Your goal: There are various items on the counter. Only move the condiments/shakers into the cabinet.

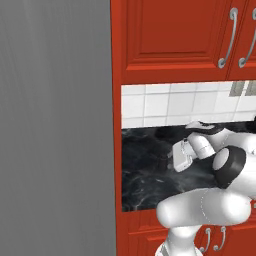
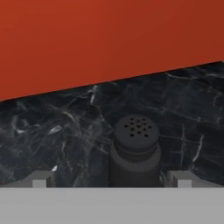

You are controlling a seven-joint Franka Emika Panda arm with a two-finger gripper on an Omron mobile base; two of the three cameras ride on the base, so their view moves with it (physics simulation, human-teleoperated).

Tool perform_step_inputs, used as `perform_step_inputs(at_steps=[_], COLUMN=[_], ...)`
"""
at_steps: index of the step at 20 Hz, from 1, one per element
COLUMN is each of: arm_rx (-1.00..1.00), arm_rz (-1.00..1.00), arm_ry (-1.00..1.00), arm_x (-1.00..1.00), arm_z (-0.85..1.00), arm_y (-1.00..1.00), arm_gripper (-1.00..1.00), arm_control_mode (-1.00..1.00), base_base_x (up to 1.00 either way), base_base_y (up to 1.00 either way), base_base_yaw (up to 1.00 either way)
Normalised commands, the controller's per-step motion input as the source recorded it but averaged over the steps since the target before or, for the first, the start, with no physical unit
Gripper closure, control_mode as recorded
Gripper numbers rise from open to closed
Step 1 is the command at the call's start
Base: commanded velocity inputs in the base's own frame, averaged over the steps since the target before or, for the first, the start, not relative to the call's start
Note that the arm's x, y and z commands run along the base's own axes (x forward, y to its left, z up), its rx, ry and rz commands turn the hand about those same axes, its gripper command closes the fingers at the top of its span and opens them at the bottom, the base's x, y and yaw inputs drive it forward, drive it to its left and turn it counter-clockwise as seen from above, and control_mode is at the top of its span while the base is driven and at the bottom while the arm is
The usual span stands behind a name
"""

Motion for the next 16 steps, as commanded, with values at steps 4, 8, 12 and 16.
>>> perform_step_inputs(at_steps=[4,8,12,16], arm_rx=[0.00,0.00,0.00,0.00], arm_rz=[0.00,0.00,0.00,0.00], arm_ry=[0.00,0.00,0.00,0.00], arm_x=[0.22,0.23,0.23,0.21], arm_z=[-0.16,-0.11,-0.10,-0.09], arm_y=[0.00,0.00,0.00,0.00], arm_gripper=[-1.00,-1.00,-1.00,-1.00], arm_control_mode=[-1.00,-1.00,-1.00,-1.00], base_base_x=[0.00,0.00,0.00,0.00], base_base_y=[0.00,0.00,0.00,0.00], base_base_yaw=[0.00,0.00,0.00,0.00])
